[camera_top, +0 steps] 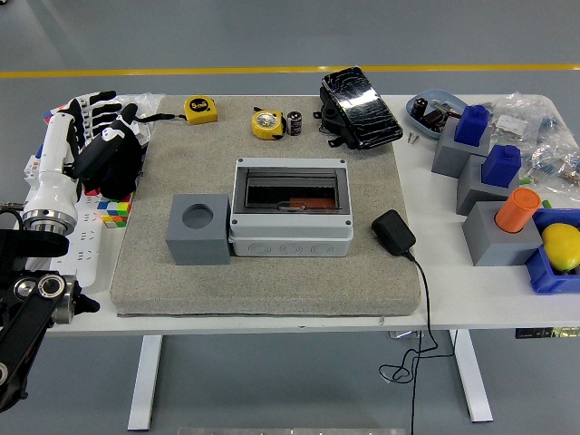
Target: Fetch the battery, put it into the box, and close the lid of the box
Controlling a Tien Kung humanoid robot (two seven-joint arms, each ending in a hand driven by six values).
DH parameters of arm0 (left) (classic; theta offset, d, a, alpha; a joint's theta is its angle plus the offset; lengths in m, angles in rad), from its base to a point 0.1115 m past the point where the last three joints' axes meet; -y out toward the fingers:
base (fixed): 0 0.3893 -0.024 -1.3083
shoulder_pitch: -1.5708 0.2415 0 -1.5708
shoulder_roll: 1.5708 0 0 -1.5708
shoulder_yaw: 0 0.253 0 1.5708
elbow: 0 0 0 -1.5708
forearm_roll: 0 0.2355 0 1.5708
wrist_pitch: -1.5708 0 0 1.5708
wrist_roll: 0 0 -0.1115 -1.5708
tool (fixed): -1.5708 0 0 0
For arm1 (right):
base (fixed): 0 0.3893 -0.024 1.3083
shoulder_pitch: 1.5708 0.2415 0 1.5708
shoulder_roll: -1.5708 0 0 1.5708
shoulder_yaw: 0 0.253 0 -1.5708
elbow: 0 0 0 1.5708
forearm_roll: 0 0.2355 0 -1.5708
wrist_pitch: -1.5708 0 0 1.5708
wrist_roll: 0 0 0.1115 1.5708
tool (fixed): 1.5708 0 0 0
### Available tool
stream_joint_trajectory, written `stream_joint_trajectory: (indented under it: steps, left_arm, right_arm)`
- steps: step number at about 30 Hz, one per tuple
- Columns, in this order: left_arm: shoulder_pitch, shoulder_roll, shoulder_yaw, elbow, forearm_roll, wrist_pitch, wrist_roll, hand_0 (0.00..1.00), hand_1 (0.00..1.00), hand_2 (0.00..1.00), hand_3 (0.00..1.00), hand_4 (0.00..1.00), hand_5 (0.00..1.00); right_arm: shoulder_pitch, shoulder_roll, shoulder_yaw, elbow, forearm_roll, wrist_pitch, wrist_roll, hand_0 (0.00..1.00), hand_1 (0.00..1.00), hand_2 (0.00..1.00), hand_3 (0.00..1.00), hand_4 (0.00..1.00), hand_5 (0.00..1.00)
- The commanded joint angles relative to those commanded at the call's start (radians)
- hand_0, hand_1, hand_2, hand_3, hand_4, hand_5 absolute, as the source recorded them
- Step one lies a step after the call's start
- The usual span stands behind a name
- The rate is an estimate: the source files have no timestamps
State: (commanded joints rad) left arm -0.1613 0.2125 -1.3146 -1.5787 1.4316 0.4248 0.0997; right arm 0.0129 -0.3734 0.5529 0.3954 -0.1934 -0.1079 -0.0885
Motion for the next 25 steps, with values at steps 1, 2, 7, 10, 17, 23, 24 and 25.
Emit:
stream_joint_trajectory:
  steps: [1, 2, 7, 10, 17, 23, 24, 25]
  left_arm:
    - [0.0, 0.0, 0.0, 0.0, 0.0, 0.0, 0.0, 0.709, 0.726, 0.71, 0.733, 0.898, 0.598]
    - [0.0, 0.0, -0.001, -0.001, 0.0, 0.0, 0.0, 0.709, 0.726, 0.71, 0.733, 0.898, 0.598]
    - [-0.002, -0.002, -0.004, -0.002, 0.0, -0.001, 0.001, 0.71, 0.725, 0.709, 0.731, 0.897, 0.597]
    - [-0.003, -0.001, -0.002, -0.003, 0.0, -0.002, 0.001, 0.709, 0.724, 0.709, 0.73, 0.896, 0.596]
    - [-0.006, -0.003, -0.003, -0.003, -0.002, -0.002, 0.001, 0.709, 0.724, 0.709, 0.73, 0.896, 0.596]
    - [-0.003, -0.002, -0.003, -0.004, -0.002, -0.002, 0.001, 0.709, 0.724, 0.709, 0.729, 0.895, 0.595]
    - [-0.003, -0.003, -0.003, -0.004, -0.002, -0.003, 0.001, 0.709, 0.724, 0.709, 0.729, 0.895, 0.595]
    - [-0.002, -0.003, -0.003, -0.004, -0.002, -0.003, 0.001, 0.709, 0.724, 0.709, 0.729, 0.895, 0.595]
  right_arm:
    - [0.0, 0.0, 0.0, 0.0, -0.001, 0.0, 0.0, 0.663, 0.657, 0.663, 0.57, 0.979, 0.561]
    - [0.001, 0.0, 0.001, 0.0, -0.002, 0.001, -0.001, 0.663, 0.657, 0.663, 0.57, 0.979, 0.561]
    - [0.004, -0.001, -0.001, 0.0, -0.003, 0.004, -0.002, 0.626, 0.653, 0.664, 0.572, 0.978, 0.562]
    - [0.005, -0.001, 0.001, 0.0, -0.003, 0.004, -0.002, 0.634, 0.648, 0.663, 0.572, 0.977, 0.561]
    - [0.005, -0.003, -0.001, -0.002, -0.001, 0.005, -0.003, 0.634, 0.648, 0.663, 0.573, 0.976, 0.562]
    - [0.005, -0.004, 0.001, 0.001, -0.005, 0.005, -0.002, 0.634, 0.648, 0.662, 0.571, 0.976, 0.562]
    - [0.005, -0.003, 0.0, 0.001, -0.004, 0.005, -0.002, 0.634, 0.648, 0.662, 0.571, 0.976, 0.562]
    - [0.005, -0.003, 0.0, 0.001, -0.004, 0.005, -0.002, 0.634, 0.648, 0.662, 0.571, 0.976, 0.562]
